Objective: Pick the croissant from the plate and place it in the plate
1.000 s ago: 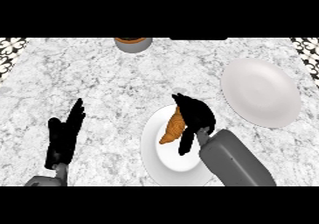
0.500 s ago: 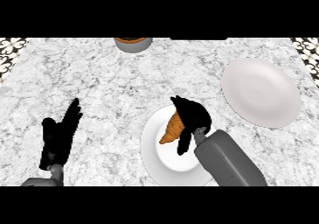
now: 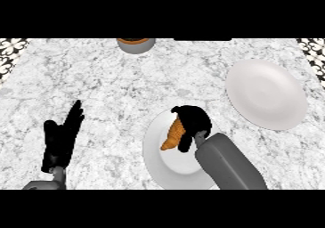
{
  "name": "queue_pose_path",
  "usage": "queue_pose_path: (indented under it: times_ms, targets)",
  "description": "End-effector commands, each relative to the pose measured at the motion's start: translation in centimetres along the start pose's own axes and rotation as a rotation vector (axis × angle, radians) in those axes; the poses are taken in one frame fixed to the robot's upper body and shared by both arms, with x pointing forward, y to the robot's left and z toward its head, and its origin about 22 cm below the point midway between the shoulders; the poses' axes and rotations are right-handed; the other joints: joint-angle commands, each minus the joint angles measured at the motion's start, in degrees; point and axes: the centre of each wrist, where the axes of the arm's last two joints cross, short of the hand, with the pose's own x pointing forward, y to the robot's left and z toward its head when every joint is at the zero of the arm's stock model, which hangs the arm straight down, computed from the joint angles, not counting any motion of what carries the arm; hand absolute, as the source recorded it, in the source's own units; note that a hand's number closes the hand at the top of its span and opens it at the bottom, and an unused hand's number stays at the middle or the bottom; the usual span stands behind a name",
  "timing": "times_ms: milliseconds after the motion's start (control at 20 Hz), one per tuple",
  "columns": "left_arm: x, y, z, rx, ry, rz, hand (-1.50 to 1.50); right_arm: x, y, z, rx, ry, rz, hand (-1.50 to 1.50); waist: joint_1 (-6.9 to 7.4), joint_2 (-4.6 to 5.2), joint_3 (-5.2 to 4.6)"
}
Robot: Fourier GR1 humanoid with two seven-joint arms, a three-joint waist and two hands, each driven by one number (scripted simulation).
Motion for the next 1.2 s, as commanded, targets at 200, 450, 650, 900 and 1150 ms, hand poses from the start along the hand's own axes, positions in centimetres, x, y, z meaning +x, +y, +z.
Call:
queue_pose_path:
  times_ms: [200,450,650,900,1150]
  targets:
    - [-0.7,-0.2,-1.4,-0.001,0.01,0.005,0.0,-0.4,0.9,0.0,-0.08,-0.073,0.081,1.5,-0.32,-0.01,-0.02]
    - [0.5,-1.4,-0.6,0.018,0.01,0.001,0.0,-0.3,1.8,0.4,-0.157,-0.046,0.115,1.5,-0.33,-0.07,-0.01]
    - [0.6,-1.2,0.2,-0.006,0.001,0.01,0.0,0.1,-1.3,0.2,-0.395,0.008,0.123,1.5,-0.24,-0.24,0.0]
    - [-1.2,-0.6,0.5,0.016,0.012,0.002,0.0,-7.4,-3.7,3.0,-0.331,-0.473,0.185,1.5,-1.57,-0.35,0.05]
    - [0.1,-0.7,-0.5,0.039,0.002,0.005,0.0,-11.7,-5.2,7.3,-0.405,-0.678,0.174,1.5,-2.31,-0.43,0.01]
